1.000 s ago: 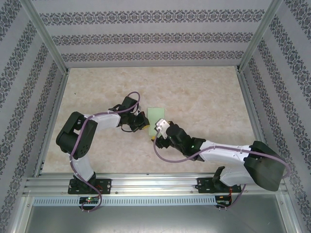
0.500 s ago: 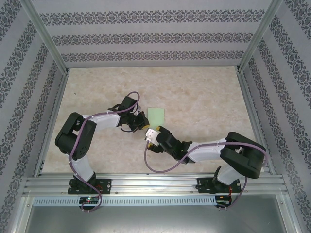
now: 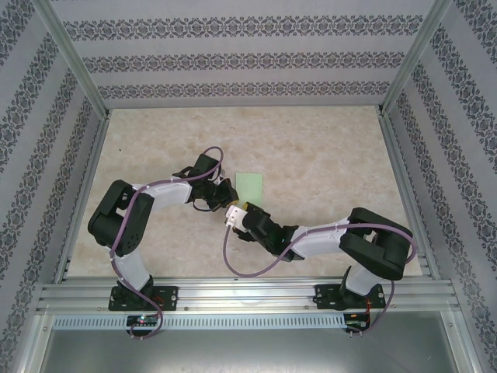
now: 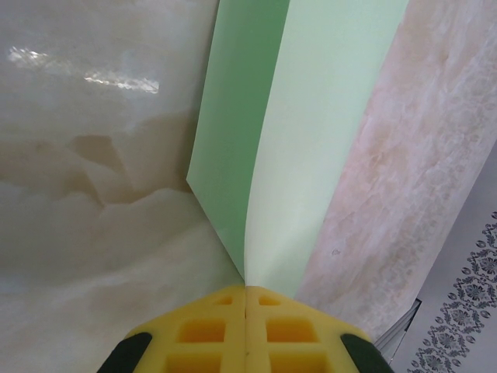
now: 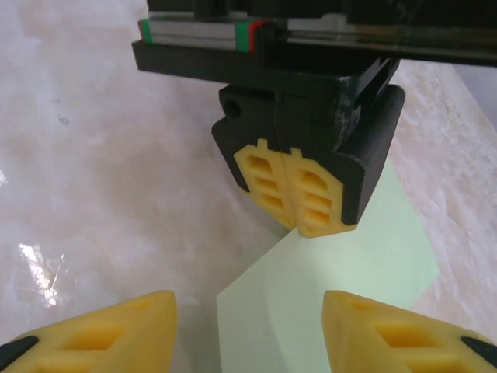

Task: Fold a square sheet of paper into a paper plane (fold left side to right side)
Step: Third fold the triangle at the center of the table.

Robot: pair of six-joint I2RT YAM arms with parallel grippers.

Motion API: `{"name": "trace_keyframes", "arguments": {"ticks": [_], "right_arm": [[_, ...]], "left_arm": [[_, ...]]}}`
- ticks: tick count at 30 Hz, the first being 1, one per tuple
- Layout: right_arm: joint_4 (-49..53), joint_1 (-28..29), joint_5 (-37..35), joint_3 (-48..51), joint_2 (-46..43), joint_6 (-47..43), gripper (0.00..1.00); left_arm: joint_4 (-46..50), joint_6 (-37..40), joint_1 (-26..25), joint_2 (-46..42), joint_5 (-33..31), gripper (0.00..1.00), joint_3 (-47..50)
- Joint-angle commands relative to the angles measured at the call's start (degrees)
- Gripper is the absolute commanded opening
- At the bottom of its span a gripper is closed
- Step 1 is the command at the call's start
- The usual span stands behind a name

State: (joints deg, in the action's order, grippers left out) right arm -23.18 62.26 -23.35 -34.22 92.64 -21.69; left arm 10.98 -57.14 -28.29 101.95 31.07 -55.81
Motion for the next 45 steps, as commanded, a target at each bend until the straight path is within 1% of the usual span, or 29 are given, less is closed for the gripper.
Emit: {"name": "trace_keyframes", "arguments": {"ticks": [1, 3, 7, 12, 13, 22, 23, 25, 31, 33, 35, 39, 45], "right_arm": [[-0.37, 0.58, -1.33, -1.81, 1.14, 0.17, 0.45], [-0.48, 0.56, -1.66, -1.82, 1.35, 0.20, 0.40], [-0.05, 0.55, -1.52, -2.25, 1.58, 0.54, 0.27], [1.40, 0.54, -1.23, -2.78, 1.71, 0.73, 0.04], [1.47, 0.57, -1.19, -2.74, 1.76, 0.79, 0.01], [2.38, -0.14, 1.12, -2.26, 1.58, 2.14, 0.00], [2.39, -0.44, 1.65, -2.17, 1.49, 2.50, 0.00], [2.71, -0.85, 2.36, -2.08, 1.34, 3.00, 0.00], [3.00, -1.96, 3.19, -1.91, 1.14, 3.85, 0.00], [3.05, -2.16, 3.23, -1.91, 1.14, 4.14, 0.00], [2.99, -2.27, 3.40, -1.82, 1.14, 4.31, 0.00], [3.21, -2.36, 3.48, -1.90, 1.26, 4.68, 0.00], [3.56, -2.49, 3.64, -2.08, 1.57, 5.61, 0.00]], "left_arm": [[0.82, -0.61, -0.57, -0.94, 0.97, 0.00, -1.23], [0.85, -0.62, -0.53, -0.88, 0.97, 0.00, -1.16], [0.89, -0.60, -0.53, -0.97, 0.98, 0.00, -1.16], [1.12, -0.47, -0.51, -0.88, 0.92, 0.01, -1.17], [1.13, -0.38, -0.47, -0.90, 0.93, 0.01, -1.17], [4.55, 2.08, 0.58, -3.09, -0.39, 0.12, -1.36], [4.95, 2.48, 0.86, -3.55, -0.32, 0.16, -1.28], [6.88, 3.83, 1.44, -4.48, -0.72, 0.27, -1.44], [13.32, 9.01, 4.62, -8.68, -2.86, 0.42, -2.30], [14.36, 10.57, 5.56, -8.45, -2.36, 0.42, -3.80], [14.31, 12.40, 5.59, -6.78, -0.60, 0.39, -6.30], [12.27, 14.21, 5.33, -1.09, 4.21, 0.31, -12.38], [12.01, 15.77, 3.74, 9.46, 8.17, 0.25, -21.33]]}}
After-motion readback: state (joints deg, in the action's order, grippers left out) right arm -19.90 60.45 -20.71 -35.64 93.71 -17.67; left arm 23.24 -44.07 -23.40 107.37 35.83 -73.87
